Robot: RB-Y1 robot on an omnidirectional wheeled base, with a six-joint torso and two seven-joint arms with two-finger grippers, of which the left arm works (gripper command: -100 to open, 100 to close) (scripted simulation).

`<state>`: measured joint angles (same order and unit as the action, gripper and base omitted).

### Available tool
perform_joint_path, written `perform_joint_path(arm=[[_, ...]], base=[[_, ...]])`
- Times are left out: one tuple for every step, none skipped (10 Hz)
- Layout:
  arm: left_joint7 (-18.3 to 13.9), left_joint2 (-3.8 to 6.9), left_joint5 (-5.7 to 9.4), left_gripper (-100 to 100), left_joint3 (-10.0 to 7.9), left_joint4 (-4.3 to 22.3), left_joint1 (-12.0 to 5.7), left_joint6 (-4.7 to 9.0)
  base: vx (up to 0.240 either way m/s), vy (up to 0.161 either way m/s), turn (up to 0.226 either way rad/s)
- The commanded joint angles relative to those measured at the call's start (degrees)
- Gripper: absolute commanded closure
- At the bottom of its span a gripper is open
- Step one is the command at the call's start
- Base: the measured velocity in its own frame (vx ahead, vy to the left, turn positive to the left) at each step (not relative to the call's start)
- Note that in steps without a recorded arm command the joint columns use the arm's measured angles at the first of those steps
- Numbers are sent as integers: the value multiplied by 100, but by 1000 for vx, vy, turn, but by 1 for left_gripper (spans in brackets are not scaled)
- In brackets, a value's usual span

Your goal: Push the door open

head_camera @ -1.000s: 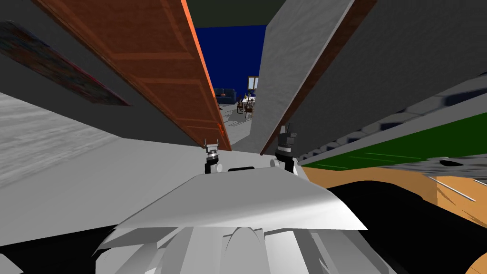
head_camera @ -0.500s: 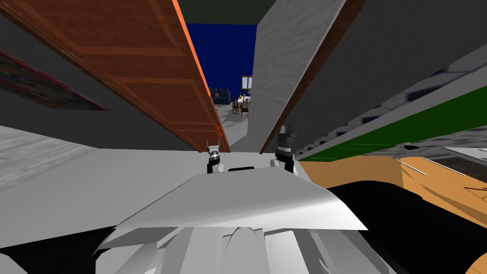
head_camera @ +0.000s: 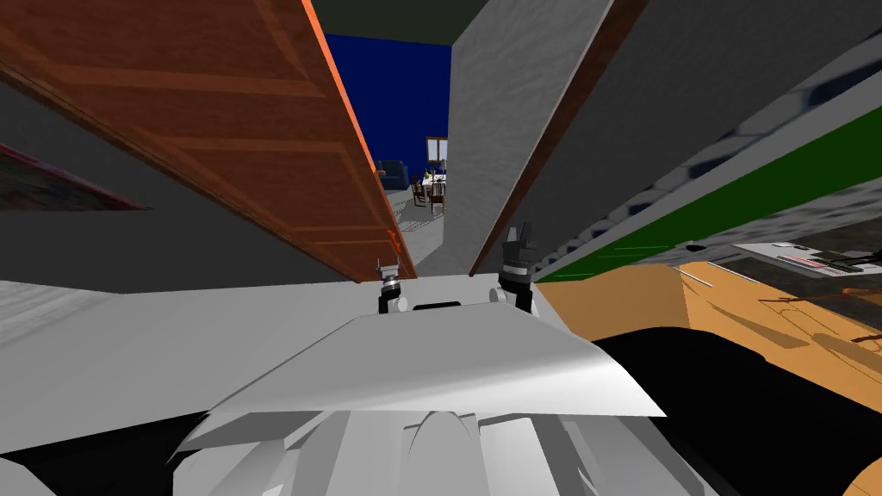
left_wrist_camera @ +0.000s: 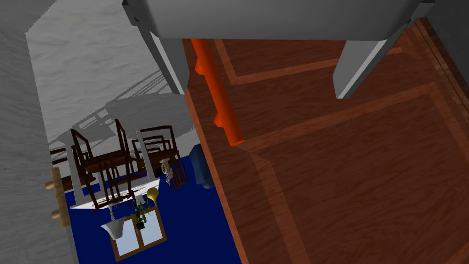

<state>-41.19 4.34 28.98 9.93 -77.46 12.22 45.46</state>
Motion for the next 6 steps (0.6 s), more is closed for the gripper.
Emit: perform_joint_path(arm=[[-115, -38, 99, -100, 48, 195, -47, 72], [-183, -54, 162, -100, 69, 310, -83, 105], [-319, -86, 288, -100, 111, 540, -153, 173], [-387, -102, 352, -100, 133, 656, -189, 206], [-452, -120, 412, -100, 153, 766, -223, 239], [-514, -140, 469, -100, 172, 871, -255, 269]], base=[[28, 115, -131], [29, 111, -182], [27, 151, -320], [24, 171, -216], [27, 137, -133], [14, 121, -163]])
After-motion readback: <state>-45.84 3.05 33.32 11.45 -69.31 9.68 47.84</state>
